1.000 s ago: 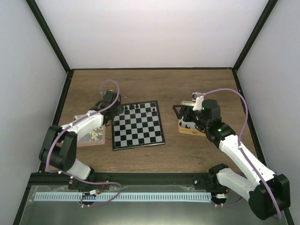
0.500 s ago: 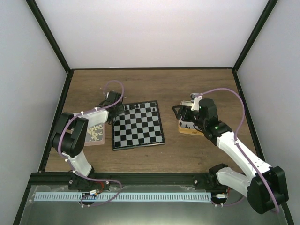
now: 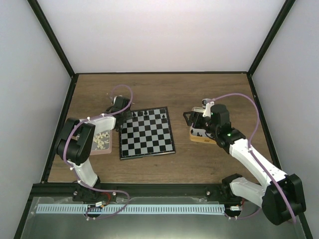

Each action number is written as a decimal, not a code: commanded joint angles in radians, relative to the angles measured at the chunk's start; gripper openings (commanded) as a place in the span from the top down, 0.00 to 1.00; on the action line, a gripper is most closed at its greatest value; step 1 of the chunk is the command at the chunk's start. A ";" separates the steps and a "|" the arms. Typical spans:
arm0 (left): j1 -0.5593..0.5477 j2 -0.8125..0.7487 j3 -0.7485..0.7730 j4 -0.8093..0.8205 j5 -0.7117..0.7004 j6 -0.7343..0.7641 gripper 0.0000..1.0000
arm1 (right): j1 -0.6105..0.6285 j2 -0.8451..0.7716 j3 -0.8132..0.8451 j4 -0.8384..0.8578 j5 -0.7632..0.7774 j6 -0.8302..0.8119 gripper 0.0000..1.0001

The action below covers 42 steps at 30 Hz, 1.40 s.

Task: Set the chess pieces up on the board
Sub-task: Place the chess piece on the chessboard, then pick up the chess piece from the storage box.

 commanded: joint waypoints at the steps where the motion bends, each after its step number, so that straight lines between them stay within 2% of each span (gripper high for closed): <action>1: 0.006 0.007 0.006 -0.013 -0.001 -0.005 0.78 | 0.006 -0.027 0.000 0.000 0.024 -0.013 0.27; 4: 0.006 -0.016 0.007 -0.019 0.030 -0.004 0.63 | 0.007 -0.032 0.002 -0.001 0.026 -0.012 0.27; 7: 0.006 -0.052 0.020 -0.039 0.039 0.000 0.56 | 0.006 -0.031 0.011 -0.009 0.035 -0.006 0.27; 13: 0.008 -0.151 0.075 -0.131 -0.014 -0.016 0.54 | 0.005 -0.004 0.048 -0.099 0.207 0.033 0.29; 17: 0.008 -0.235 0.085 -0.177 -0.039 -0.030 0.53 | -0.014 0.039 0.085 -0.206 0.404 0.061 0.36; 20: 0.008 -0.306 0.082 -0.191 0.005 -0.020 0.50 | -0.064 0.084 0.102 -0.258 0.485 0.080 0.41; 24: 0.007 -0.391 0.076 -0.178 0.145 0.003 0.46 | -0.139 0.172 0.106 -0.246 0.495 0.066 0.41; 29: 0.007 -0.441 0.077 -0.168 0.281 0.016 0.44 | -0.216 0.292 0.116 -0.173 0.477 0.045 0.51; 35: 0.008 -0.458 0.065 -0.164 0.348 0.011 0.44 | -0.266 0.430 0.159 -0.080 0.463 -0.006 0.57; 42: 0.007 -0.458 0.043 -0.159 0.372 0.007 0.44 | -0.285 0.565 0.245 -0.023 0.465 -0.100 0.72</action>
